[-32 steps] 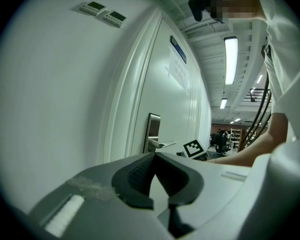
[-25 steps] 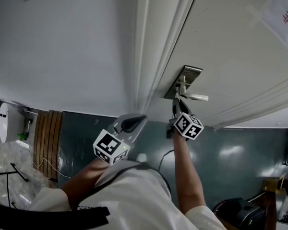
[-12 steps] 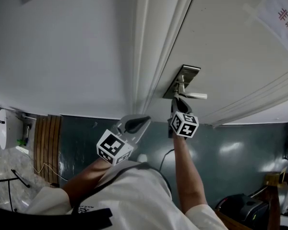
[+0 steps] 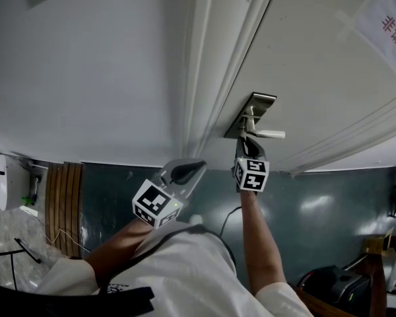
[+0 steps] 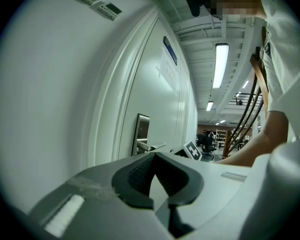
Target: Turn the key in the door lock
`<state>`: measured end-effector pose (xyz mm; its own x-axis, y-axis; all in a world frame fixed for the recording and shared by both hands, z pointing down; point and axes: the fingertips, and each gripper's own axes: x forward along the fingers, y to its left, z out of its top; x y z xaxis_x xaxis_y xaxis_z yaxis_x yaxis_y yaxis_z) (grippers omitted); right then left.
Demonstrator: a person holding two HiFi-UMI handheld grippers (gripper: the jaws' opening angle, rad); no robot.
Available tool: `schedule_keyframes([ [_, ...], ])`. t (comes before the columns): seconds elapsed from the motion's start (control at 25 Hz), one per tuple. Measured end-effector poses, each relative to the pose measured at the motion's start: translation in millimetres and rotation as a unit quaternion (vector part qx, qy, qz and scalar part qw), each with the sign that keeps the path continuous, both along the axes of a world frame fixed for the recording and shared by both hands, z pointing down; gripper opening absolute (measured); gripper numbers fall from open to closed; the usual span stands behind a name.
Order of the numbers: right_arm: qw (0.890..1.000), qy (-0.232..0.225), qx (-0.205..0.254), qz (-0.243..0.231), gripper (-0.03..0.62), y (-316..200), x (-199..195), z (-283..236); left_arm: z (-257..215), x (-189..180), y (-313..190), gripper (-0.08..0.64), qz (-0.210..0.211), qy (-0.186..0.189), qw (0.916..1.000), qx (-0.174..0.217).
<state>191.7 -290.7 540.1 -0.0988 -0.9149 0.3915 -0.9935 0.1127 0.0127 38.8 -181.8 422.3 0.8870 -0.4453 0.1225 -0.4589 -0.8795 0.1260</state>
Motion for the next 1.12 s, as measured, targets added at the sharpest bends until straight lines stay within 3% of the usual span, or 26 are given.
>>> schedule_keyframes([
  [0.24,0.999,0.048,-0.002,-0.001,0.064,0,-3,-2,1,-4,-3,0.005,0.006,0.001,1.0,-0.002],
  [0.52,0.99,0.139,-0.004,-0.011,0.071,0,-6,-4,1,-8,-8,0.006,0.014,0.003,0.9999,-0.003],
  [0.88,0.984,0.178,-0.006,-0.017,0.072,-1,-7,0,1,-6,-14,0.005,0.024,0.005,0.9997,-0.002],
  [1.12,0.974,0.225,-0.003,-0.037,0.075,-1,-9,0,1,-3,-17,0.005,0.027,0.005,0.9996,-0.001],
])
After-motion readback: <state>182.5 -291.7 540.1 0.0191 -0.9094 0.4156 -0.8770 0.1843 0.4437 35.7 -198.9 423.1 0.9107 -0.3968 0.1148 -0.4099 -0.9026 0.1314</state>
